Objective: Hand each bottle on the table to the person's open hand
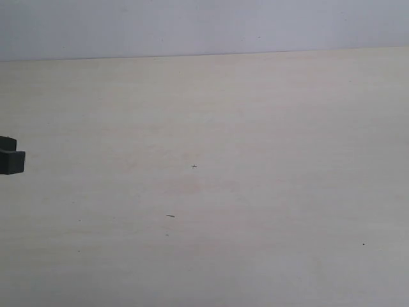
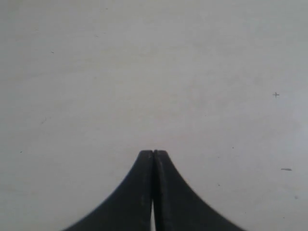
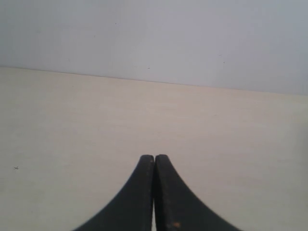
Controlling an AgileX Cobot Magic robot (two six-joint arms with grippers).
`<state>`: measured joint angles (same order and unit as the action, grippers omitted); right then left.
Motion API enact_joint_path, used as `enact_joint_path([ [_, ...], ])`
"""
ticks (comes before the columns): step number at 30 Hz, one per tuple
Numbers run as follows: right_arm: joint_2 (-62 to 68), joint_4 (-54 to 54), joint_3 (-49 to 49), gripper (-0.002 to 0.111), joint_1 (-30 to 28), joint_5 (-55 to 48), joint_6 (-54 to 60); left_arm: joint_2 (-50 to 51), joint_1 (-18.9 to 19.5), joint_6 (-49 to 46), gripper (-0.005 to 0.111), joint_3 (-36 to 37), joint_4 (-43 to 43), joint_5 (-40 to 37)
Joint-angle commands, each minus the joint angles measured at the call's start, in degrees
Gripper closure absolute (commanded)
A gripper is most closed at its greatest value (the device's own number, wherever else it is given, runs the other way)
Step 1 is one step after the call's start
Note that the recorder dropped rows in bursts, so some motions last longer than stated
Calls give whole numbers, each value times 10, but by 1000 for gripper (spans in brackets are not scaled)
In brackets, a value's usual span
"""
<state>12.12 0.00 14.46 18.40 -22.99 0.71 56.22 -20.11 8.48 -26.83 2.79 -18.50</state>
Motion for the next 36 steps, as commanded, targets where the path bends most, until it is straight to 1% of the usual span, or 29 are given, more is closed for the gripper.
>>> enact_joint_path([
  [1, -1, 0, -4, 108, -4, 2, 1, -15, 4, 71, 107, 2, 67, -2],
  [5, -1, 0, -4, 108, -4, 4, 1, -16, 8, 155, 107, 2, 139, -21],
  [8, -1, 0, -4, 108, -4, 4, 1, -16, 8, 192, 107, 2, 168, -27],
  [31, -1, 0, -4, 108, -4, 4, 1, -16, 8, 203, 107, 2, 165, -23],
  [34, -1, 0, -4, 108, -4, 4, 1, -16, 8, 201, 107, 2, 211, -17],
  [36, -1, 0, -4, 108, -4, 4, 1, -29, 12, 193, 107, 2, 281, -17],
])
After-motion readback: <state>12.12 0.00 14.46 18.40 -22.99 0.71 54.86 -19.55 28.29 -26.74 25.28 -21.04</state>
